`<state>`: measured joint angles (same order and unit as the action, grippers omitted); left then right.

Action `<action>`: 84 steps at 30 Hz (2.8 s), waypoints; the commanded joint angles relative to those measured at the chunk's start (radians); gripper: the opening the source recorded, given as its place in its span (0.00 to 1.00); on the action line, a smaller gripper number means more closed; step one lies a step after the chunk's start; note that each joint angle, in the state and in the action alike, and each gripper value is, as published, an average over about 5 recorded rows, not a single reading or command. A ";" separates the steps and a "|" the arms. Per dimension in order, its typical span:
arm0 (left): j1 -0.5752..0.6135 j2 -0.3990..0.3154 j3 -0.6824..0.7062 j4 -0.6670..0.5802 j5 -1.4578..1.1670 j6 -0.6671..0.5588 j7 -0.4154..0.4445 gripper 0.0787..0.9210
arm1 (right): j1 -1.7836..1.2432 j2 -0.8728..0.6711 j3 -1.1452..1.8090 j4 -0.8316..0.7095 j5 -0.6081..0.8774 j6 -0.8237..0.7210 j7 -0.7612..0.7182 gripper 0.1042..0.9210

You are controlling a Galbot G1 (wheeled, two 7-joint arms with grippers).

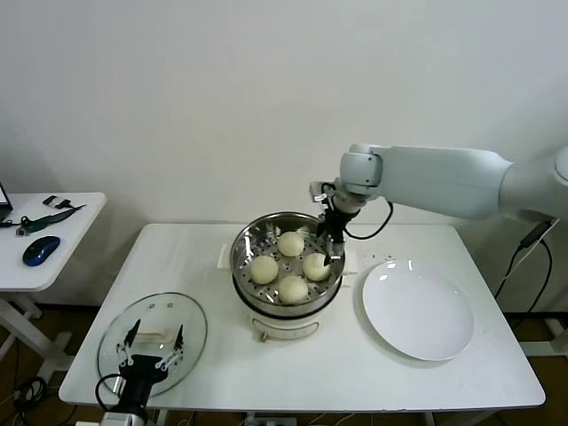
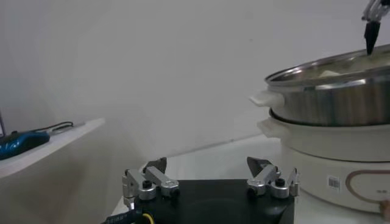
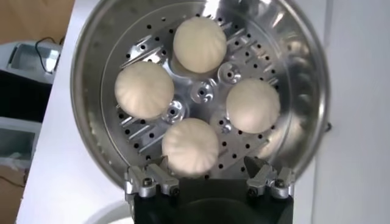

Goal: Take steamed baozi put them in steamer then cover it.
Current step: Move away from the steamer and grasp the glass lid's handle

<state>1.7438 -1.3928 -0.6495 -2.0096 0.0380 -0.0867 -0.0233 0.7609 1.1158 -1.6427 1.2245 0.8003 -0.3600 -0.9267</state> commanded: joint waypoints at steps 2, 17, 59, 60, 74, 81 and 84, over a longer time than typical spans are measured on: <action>0.002 -0.001 -0.003 -0.006 0.008 0.001 -0.001 0.88 | 0.019 -0.218 0.114 0.101 0.018 0.112 0.101 0.88; -0.032 -0.035 -0.039 -0.025 0.094 0.023 0.006 0.88 | -0.624 -0.654 0.737 0.235 0.027 0.444 0.466 0.88; -0.040 -0.017 -0.072 0.108 1.482 0.124 0.013 0.88 | -2.055 -0.130 2.269 0.428 -0.256 0.477 0.659 0.88; -0.045 -0.018 -0.072 0.118 1.474 0.123 0.002 0.88 | -2.053 -0.129 2.267 0.427 -0.258 0.477 0.659 0.88; -0.229 -0.006 -0.074 0.295 1.390 0.048 -0.064 0.88 | -2.044 -0.135 2.268 0.407 -0.276 0.478 0.654 0.88; -0.296 0.002 -0.074 0.369 1.391 0.039 -0.081 0.88 | -2.040 -0.129 2.264 0.398 -0.293 0.481 0.645 0.88; -0.312 0.006 -0.076 0.397 1.391 0.035 -0.087 0.88 | -2.037 -0.130 2.264 0.396 -0.299 0.482 0.644 0.88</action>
<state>1.5179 -1.3921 -0.7246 -1.7216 1.4264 -0.0347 -0.0853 -1.2632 0.9774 0.6049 1.6218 0.5137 0.1219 -0.2809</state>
